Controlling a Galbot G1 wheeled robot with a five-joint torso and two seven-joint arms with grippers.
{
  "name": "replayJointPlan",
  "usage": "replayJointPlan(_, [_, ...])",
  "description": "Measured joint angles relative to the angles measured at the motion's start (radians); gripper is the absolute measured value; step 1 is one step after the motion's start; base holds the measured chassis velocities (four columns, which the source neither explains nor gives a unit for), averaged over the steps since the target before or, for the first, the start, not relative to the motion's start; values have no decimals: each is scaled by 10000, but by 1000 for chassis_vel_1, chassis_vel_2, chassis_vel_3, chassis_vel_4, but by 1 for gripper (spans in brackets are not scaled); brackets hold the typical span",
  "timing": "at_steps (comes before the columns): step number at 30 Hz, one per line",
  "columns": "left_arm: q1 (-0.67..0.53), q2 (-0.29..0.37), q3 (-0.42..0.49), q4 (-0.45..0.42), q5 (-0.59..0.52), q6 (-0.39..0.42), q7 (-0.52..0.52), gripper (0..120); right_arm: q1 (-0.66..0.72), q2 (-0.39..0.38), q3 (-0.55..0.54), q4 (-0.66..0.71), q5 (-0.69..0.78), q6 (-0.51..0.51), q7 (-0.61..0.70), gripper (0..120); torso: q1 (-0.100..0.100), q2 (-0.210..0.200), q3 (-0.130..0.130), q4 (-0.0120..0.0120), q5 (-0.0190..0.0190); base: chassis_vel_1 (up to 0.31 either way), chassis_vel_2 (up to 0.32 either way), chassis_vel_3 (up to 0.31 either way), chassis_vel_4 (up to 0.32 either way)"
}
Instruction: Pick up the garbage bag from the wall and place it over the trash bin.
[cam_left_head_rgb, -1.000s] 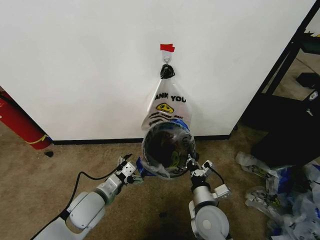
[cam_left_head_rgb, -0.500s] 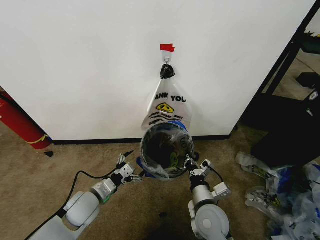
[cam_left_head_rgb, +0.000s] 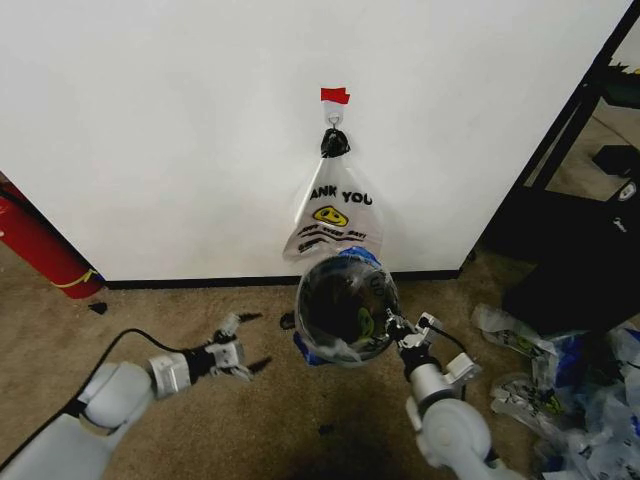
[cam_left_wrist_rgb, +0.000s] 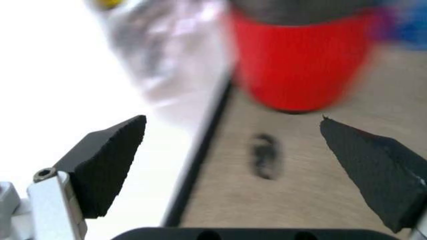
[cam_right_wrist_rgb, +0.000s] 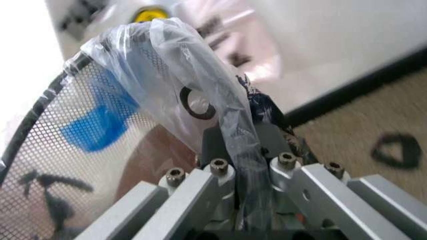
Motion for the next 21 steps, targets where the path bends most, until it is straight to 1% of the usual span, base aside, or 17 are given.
replayJointPlan(2, [-206,87,161,-190,-1283,585,-958,100,117,-447,189,-317,-156,-141,-916,0,0,0,0,2,1,0,0,0,0])
replayJointPlan(3, [-306,165,314,-415,-2205,930,-1330,100,208,-663,291,-559,-290,-147,-1571,0,0,0,0,-1,2,0,0,0,0])
replayJointPlan(4, [-306,165,314,-415,-2205,930,-1330,100,208,-663,291,-559,-290,-147,-1571,0,0,0,0,-1,2,0,0,0,0])
replayJointPlan(6, [-377,358,581,-759,-3756,1231,-1653,100,398,-934,459,-1043,-640,-20,-2896,0,0,0,0,-6,4,0,0,0,0])
replayJointPlan(7, [-401,490,730,-977,-4636,1294,-1578,100,583,-1116,596,-1451,-999,130,-3923,0,0,0,0,-3,7,0,0,0,0])
replayJointPlan(8, [-448,591,853,-1191,-5188,1296,-1342,100,837,-1293,698,-1863,-1350,271,-4961,0,0,0,0,-1,6,0,0,0,0])
replayJointPlan(11, [-526,656,1080,-1707,-5551,1479,-1110,100,1301,-1487,806,-2442,-1752,593,-6643,0,0,0,0,0,3,0,0,0,0])
replayJointPlan(12, [-526,656,1080,-1707,-5551,1479,-1110,100,1301,-1487,806,-2442,-1752,593,-6643,0,0,0,0,0,3,0,0,0,0])
replayJointPlan(16, [-559,504,1230,-2188,-5791,2021,-1143,100,1524,-1450,1105,-2825,-2520,992,-8425,0,0,0,0,-2,0,0,0,0,0])
replayJointPlan(19, [-557,487,1265,-2294,-5834,2212,-1038,100,1606,-1390,1188,-2936,-2927,1303,-9173,0,0,0,0,-1,3,0,0,0,0])
replayJointPlan(21, [-557,500,1264,-2300,-5836,2253,-919,100,1644,-1374,1216,-2963,-3129,1405,-9310,0,0,0,0,0,1,0,0,0,0])
